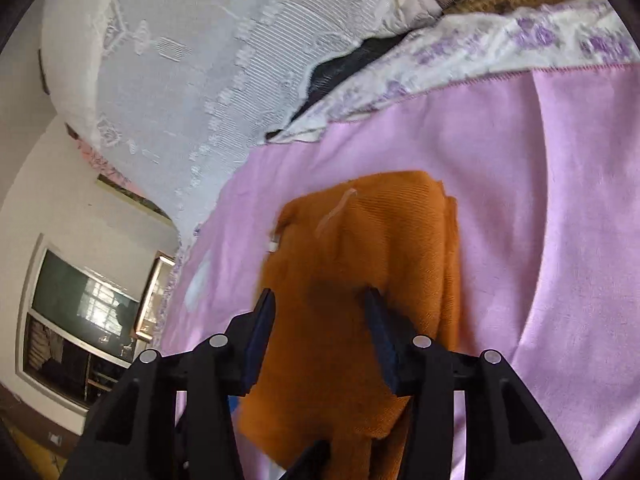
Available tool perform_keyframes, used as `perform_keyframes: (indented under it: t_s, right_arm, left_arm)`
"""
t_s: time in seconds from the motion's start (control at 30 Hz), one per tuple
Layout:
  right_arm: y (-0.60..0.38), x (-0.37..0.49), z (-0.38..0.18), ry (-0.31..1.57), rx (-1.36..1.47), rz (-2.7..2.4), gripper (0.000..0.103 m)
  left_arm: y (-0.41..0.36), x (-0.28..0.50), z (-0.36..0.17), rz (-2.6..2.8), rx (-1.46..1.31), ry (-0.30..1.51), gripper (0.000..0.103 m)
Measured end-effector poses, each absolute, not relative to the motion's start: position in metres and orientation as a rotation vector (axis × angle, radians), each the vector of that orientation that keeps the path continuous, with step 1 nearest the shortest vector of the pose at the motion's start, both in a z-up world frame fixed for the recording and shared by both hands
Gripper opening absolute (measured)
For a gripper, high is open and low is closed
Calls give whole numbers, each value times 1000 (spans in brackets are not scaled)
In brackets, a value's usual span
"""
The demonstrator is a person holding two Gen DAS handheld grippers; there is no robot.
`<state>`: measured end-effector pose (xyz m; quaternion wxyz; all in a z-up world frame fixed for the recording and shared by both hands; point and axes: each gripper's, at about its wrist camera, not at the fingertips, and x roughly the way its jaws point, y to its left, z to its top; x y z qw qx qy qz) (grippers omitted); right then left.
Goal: Fold small clothes
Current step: 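Open both tools and release the folded cardigan bundle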
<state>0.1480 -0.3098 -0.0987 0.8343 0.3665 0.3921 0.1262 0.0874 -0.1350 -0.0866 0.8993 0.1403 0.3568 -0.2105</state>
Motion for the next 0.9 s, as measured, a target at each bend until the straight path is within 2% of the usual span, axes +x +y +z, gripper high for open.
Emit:
perform_keyframes:
  t_s: [0.03,0.07,0.1,0.2,0.43,0.53,0.6,0.73,0.9]
  right_arm:
    - [-319,150,-112,821,811,269,30]
    - [-329,150,-121,809,846,261,6]
    - [-340,150,-129,820,901,251,0]
    - [-353,146,-144,805,1068,302,0]
    - [-331,146,-123,801,849,222,1]
    - [-328,139,-109,787,819,191,9]
    - [-322,135,-91,750,752,179,34]
    - [-309,125,-69,712,676,196,36]
    - [-301,119,-71,741,665,230,36]
  left_arm:
    - [-143,84,-89,-421,346,729,96]
    - [-148,81,-90,-406,384,719,96]
    - [-149,80,-90,-401,397,717,97]
    - [-143,81,-89,-409,378,731,98]
    - [-131,72,-74,-425,320,672,98]
    - [-125,64,-63,-407,294,602,98]
    - [-124,60,-56,-386,290,554,98]
    - [-118,63,-50,-344,270,534,98]
    - [-110,78,-48,-312,218,569,98]
